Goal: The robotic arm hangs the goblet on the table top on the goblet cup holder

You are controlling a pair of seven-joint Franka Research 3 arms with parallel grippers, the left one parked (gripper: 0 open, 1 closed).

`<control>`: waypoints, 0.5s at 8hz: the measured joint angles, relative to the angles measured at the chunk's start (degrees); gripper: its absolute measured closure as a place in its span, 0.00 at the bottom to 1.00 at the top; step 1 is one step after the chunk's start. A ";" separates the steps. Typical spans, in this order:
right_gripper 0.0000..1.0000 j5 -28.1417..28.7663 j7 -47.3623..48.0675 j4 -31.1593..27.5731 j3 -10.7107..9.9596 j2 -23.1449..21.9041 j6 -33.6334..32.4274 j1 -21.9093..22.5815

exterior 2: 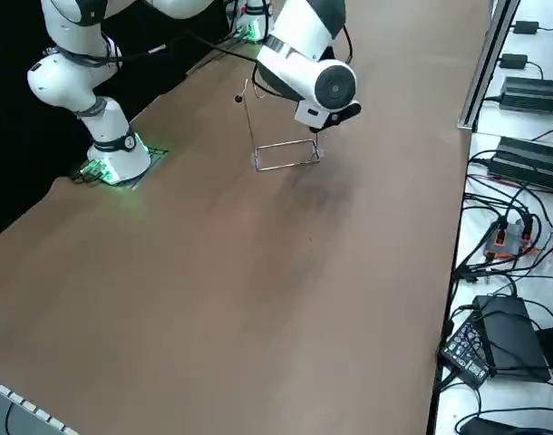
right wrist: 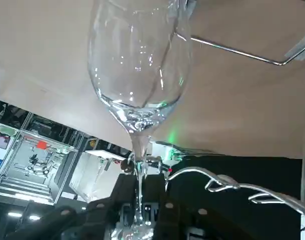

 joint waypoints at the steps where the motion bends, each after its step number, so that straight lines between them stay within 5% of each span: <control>1: 0.90 0.01 0.00 -0.22 0.00 0.15 0.07 0.21; 4: 0.90 0.14 0.00 -0.21 -0.01 0.43 0.09 0.25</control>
